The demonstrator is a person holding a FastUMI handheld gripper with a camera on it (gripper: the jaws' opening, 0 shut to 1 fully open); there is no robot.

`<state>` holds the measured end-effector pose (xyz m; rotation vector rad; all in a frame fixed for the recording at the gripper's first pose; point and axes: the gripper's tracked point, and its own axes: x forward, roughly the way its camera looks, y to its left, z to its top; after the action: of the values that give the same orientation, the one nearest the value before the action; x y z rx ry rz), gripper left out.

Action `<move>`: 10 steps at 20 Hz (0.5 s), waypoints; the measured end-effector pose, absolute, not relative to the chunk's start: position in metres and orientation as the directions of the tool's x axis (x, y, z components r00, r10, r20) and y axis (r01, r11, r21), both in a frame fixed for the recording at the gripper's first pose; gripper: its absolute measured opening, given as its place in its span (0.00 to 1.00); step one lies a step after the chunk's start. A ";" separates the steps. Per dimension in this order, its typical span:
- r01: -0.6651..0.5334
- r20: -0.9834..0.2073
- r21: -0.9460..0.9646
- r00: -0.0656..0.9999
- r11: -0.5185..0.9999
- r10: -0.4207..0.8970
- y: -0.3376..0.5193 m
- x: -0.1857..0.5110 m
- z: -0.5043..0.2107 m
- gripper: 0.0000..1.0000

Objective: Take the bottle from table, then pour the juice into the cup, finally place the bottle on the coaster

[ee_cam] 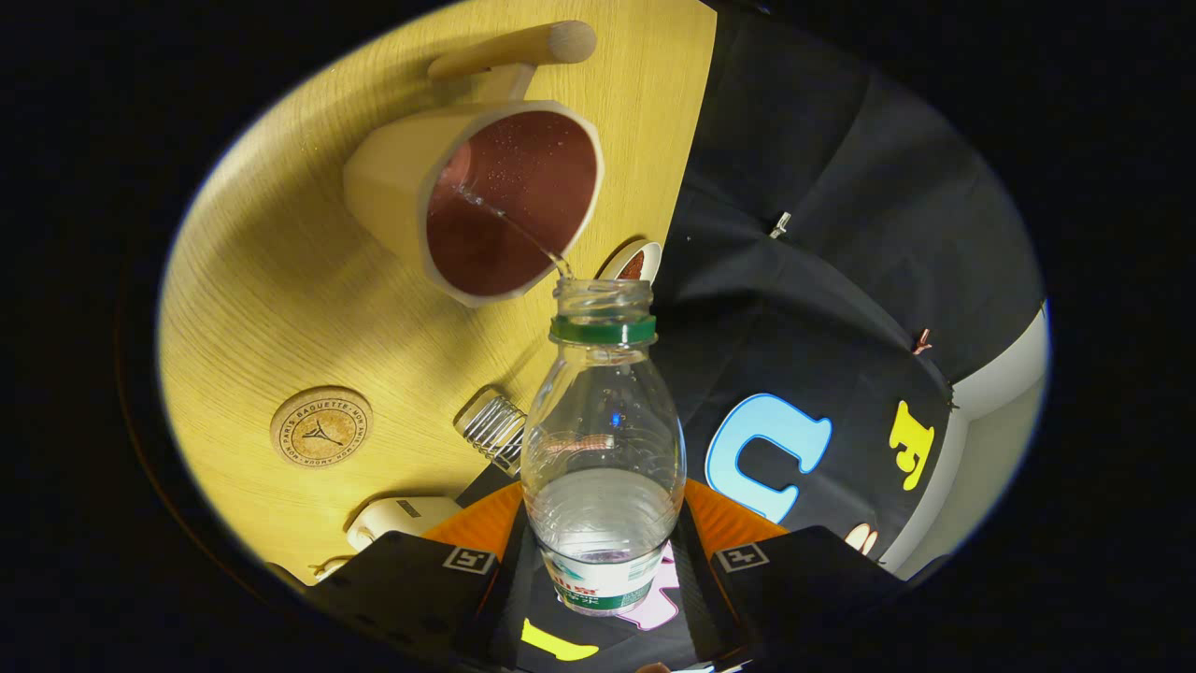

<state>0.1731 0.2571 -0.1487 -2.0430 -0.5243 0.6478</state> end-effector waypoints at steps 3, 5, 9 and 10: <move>0.119 -0.243 -0.853 0.771 -0.508 0.588 0.258 0.173 -0.149 0.70; 0.121 -0.244 -0.850 0.772 -0.512 0.588 0.257 0.173 -0.150 0.70; 0.119 -0.246 -0.849 0.773 -0.514 0.585 0.255 0.173 -0.150 0.70; 0.120 -0.246 -0.849 0.773 -0.515 0.585 0.256 0.174 -0.150 0.70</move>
<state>0.1739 0.2559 -0.1503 -2.0577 -0.5265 0.6487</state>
